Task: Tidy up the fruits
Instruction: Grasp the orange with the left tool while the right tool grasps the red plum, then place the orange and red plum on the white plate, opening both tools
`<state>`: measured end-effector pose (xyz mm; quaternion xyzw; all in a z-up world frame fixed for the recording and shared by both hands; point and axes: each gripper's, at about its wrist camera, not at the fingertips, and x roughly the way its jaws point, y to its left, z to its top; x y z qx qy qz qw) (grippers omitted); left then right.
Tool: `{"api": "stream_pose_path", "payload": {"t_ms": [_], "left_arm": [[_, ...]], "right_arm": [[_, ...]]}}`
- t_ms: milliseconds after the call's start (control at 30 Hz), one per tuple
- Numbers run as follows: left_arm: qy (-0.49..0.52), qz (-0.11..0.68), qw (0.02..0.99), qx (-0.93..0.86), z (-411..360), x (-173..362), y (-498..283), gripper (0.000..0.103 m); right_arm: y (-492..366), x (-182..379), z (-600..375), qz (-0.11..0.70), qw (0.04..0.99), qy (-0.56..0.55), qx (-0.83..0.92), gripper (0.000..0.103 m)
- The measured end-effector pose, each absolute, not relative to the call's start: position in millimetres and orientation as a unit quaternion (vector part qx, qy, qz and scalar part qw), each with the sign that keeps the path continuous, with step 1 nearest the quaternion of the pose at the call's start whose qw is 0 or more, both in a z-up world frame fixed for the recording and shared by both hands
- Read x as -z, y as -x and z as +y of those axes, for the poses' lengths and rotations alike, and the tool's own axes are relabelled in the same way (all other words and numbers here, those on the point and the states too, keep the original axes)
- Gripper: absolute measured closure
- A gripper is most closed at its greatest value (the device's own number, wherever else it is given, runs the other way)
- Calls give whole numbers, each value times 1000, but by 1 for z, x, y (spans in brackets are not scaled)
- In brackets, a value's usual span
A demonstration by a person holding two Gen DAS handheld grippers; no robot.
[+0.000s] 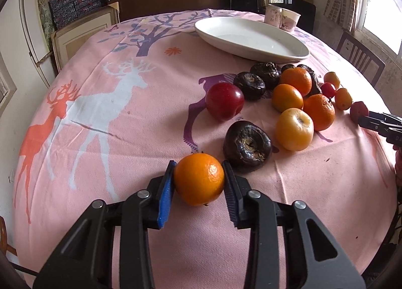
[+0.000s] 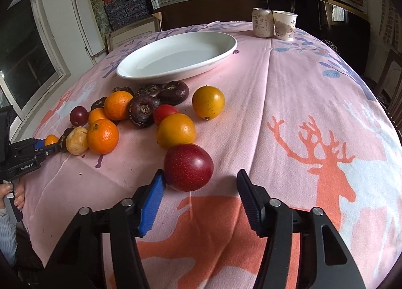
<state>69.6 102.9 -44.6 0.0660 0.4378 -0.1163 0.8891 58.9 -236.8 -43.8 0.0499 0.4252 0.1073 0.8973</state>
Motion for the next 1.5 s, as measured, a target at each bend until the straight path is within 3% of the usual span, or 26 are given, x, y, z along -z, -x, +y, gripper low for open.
{"api": "stream_pose_path", "payload": {"t_ms": [100, 267, 300, 333, 633, 867, 1267, 1400, 1500], "left_arm": [[-65, 435, 891, 116, 102, 45, -67, 68], [-62, 435, 891, 116, 103, 44, -68, 68], [-61, 435, 891, 116, 103, 44, -68, 68], [-60, 435, 891, 116, 103, 44, -68, 68], [-44, 411, 902, 127, 99, 19, -80, 68], [-54, 370, 915, 152, 49, -30, -138, 68], [-45, 400, 901, 160, -22, 1, -242, 68], [-61, 400, 899, 164, -28, 11, -242, 42], [-71, 394, 902, 163, -24, 12, -236, 40]], "right_arm": [[-61, 44, -236, 427, 895, -51, -115, 54], [-71, 43, -229, 435, 891, -47, -117, 48], [-73, 43, -229, 436, 891, -48, -118, 51], [-75, 43, -229, 437, 890, -52, -119, 64], [-79, 22, -248, 402, 904, -93, -108, 65], [-144, -20, -237, 363, 921, -103, -100, 65], [-238, 18, -213, 403, 896, -140, -119, 61], [-232, 10, -217, 388, 903, -140, -119, 49], [-223, 2, -216, 367, 914, -129, -118, 47]]}}
